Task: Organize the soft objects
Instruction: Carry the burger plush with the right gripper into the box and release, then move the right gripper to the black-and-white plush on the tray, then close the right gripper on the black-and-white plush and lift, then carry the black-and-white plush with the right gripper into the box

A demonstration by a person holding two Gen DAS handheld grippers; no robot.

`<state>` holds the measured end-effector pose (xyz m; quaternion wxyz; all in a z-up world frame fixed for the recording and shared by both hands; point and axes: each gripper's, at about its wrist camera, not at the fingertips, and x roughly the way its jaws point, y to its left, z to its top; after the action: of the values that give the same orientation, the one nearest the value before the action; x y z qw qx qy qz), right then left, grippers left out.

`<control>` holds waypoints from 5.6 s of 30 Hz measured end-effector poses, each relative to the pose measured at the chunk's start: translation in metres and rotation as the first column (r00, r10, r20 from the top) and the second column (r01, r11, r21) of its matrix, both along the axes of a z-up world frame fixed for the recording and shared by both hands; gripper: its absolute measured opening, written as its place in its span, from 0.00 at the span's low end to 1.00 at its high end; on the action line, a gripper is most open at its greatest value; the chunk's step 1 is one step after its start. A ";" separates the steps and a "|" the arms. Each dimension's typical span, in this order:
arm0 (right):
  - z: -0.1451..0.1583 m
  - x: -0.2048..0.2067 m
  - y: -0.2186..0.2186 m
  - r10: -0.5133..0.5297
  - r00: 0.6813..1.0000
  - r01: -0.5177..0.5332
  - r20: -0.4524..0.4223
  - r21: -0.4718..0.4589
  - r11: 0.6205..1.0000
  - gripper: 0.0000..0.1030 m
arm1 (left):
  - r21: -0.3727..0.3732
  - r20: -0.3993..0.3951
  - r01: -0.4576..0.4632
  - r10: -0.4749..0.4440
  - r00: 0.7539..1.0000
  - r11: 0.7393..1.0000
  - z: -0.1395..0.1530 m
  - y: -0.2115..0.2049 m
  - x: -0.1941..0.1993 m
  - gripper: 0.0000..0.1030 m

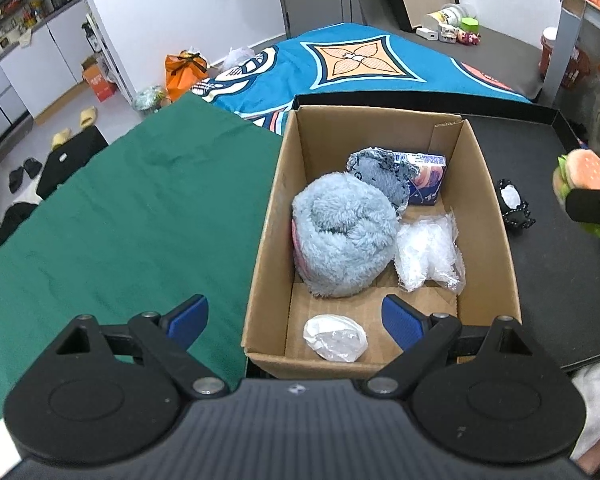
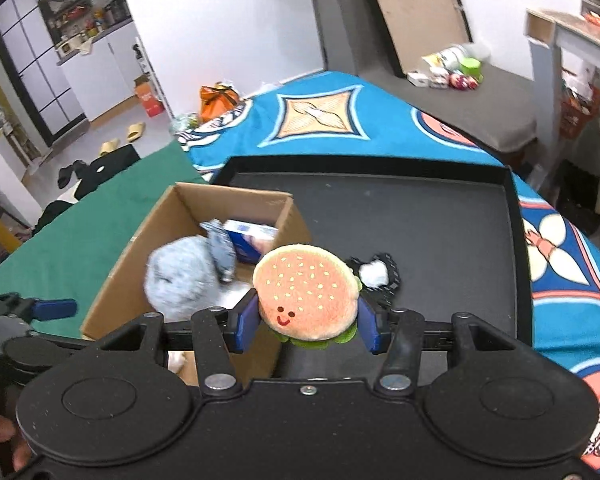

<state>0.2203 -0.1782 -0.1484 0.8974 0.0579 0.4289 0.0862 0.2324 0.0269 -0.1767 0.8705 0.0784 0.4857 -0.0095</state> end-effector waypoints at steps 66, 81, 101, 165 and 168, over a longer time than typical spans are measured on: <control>-0.007 0.042 -0.010 0.085 0.995 -0.087 -0.049 -0.038 0.995 0.64 | -0.082 -0.025 -0.119 0.117 0.993 0.990 0.005 0.026 0.013 0.76; -0.065 0.058 -0.054 0.045 0.997 -0.041 -0.067 0.055 0.998 0.64 | 0.051 -0.023 -0.077 0.078 0.997 0.996 0.001 -0.017 0.035 0.82; -0.107 0.083 -0.060 0.104 0.993 -0.102 -0.052 0.044 0.994 0.63 | 0.186 -0.066 -0.077 0.091 0.994 0.980 -0.018 -0.052 0.055 0.87; -0.006 0.036 0.013 0.221 0.974 -0.225 0.049 0.092 0.970 0.30 | -0.053 -0.109 -0.142 0.136 0.985 0.988 0.006 0.032 0.014 0.29; -0.008 0.035 0.022 0.233 0.972 -0.236 0.040 0.092 0.967 0.30 | -0.061 -0.119 -0.142 0.134 0.984 0.988 0.003 0.035 0.016 0.23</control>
<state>0.2556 -0.1562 -0.1560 0.8831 0.0486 0.4151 0.2131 0.2481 0.0615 -0.1735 0.8420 0.0137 0.5386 0.0293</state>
